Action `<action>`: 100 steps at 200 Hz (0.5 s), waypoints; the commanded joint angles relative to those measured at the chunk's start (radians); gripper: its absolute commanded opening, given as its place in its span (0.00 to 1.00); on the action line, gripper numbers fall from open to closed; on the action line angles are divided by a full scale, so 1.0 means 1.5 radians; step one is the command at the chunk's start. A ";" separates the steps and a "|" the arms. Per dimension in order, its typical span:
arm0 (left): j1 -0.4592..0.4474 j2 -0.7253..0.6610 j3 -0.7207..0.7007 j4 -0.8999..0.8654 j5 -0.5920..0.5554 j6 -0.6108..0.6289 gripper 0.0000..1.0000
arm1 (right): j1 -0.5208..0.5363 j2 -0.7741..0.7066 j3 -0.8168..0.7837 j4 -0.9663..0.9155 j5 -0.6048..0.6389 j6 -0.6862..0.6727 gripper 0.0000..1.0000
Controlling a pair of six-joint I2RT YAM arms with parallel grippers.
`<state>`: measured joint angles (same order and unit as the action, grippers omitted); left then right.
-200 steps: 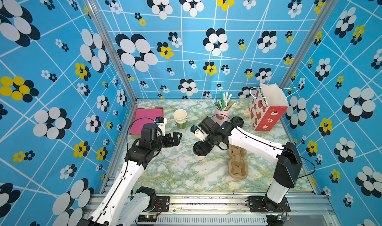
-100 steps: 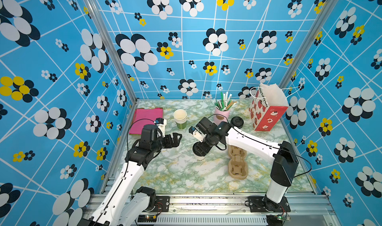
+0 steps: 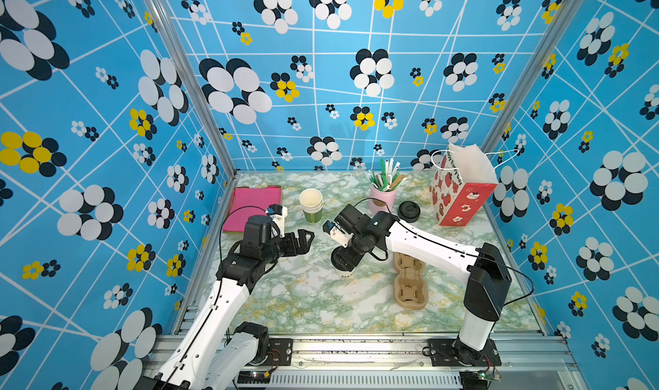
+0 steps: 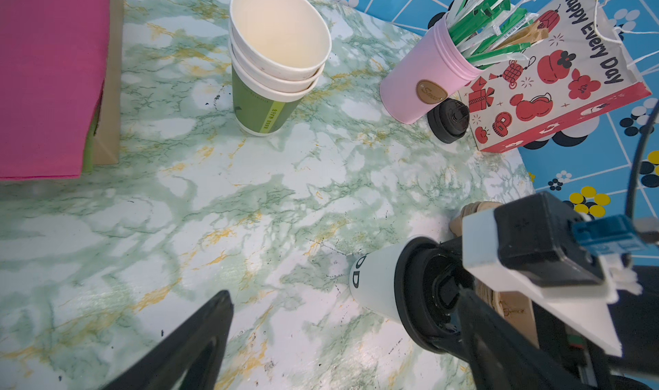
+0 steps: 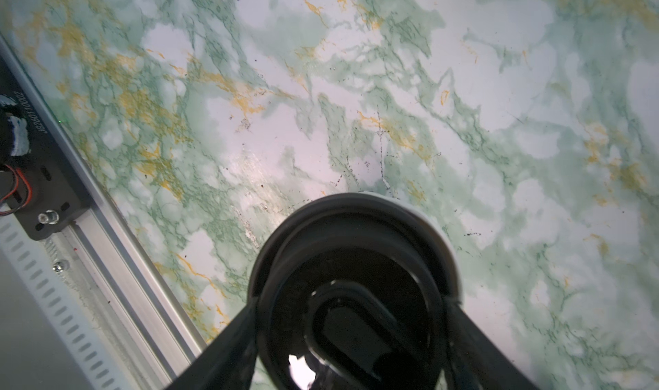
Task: Pack a coffee takeout order
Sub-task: Close the lid on the coffee cup.
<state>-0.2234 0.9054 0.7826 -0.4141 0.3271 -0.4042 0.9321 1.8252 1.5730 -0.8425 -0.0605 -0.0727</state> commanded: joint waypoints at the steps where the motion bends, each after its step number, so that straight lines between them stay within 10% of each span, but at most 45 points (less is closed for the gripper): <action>1: 0.005 -0.009 -0.011 0.010 0.012 -0.005 0.99 | 0.003 0.015 0.010 -0.044 0.014 -0.011 0.76; 100: 0.006 -0.009 -0.012 0.012 0.012 -0.008 0.99 | 0.004 -0.011 0.052 -0.039 0.015 -0.009 0.76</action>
<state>-0.2226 0.9054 0.7769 -0.4141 0.3298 -0.4080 0.9340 1.8282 1.6257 -0.8730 -0.0532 -0.0757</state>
